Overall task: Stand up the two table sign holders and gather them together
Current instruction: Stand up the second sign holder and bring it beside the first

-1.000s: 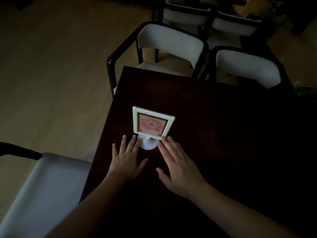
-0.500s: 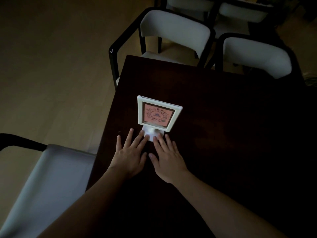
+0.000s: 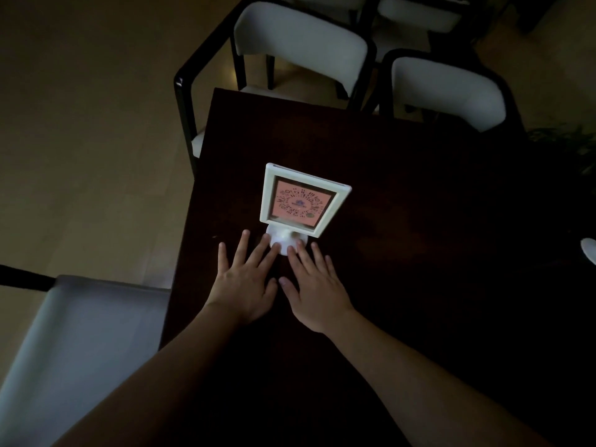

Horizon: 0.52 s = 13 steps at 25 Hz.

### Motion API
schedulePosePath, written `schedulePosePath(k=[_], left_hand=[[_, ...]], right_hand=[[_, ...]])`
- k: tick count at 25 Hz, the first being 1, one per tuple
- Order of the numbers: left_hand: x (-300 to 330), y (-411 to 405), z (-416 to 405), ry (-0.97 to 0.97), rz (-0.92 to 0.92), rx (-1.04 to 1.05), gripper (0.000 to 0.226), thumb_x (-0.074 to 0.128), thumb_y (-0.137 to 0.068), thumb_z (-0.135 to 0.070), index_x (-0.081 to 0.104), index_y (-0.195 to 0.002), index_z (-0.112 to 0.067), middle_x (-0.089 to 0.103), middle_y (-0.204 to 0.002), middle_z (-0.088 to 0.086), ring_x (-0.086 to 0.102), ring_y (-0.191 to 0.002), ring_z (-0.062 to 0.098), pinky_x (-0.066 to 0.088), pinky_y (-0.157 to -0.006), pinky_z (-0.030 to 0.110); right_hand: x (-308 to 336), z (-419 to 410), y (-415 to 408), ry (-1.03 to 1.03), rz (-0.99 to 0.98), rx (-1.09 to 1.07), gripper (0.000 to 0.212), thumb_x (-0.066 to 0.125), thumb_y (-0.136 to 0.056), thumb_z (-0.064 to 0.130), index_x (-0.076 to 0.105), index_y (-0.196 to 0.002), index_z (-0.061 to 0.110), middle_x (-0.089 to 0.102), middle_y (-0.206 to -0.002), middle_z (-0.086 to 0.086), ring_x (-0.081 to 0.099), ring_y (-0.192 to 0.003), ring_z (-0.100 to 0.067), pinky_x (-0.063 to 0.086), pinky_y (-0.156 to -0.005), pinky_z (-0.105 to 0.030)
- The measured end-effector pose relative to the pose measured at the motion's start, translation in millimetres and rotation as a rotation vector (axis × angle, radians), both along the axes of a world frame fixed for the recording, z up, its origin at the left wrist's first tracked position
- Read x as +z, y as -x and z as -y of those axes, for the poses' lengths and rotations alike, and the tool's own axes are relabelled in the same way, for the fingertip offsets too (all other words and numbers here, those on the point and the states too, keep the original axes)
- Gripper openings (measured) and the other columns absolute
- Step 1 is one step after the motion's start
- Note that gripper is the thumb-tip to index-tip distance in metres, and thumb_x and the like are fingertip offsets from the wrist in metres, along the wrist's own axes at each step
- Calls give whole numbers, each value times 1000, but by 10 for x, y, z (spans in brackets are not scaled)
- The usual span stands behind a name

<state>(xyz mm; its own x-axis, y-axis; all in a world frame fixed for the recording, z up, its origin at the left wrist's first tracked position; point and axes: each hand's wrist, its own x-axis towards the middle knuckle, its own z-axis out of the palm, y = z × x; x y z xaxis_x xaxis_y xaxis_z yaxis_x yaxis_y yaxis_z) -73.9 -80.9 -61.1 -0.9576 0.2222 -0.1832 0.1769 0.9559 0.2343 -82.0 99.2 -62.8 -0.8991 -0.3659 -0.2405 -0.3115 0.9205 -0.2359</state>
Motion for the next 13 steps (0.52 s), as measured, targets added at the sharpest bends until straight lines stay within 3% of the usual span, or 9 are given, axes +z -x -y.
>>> schedulePosePath(k=[13], left_hand=[[-24,-143,-781,28,40,-35,72,22,-94,-54,-9,-156,-32,-17,-163,-5,-31,-144,29,-11,-116,61]], right_hand=[[-19,-746,-207,-11,18,-55,68,3,-97,63,-7,-157,31,-18,-165,7,-25,-148,-18,-8,-121,-47]])
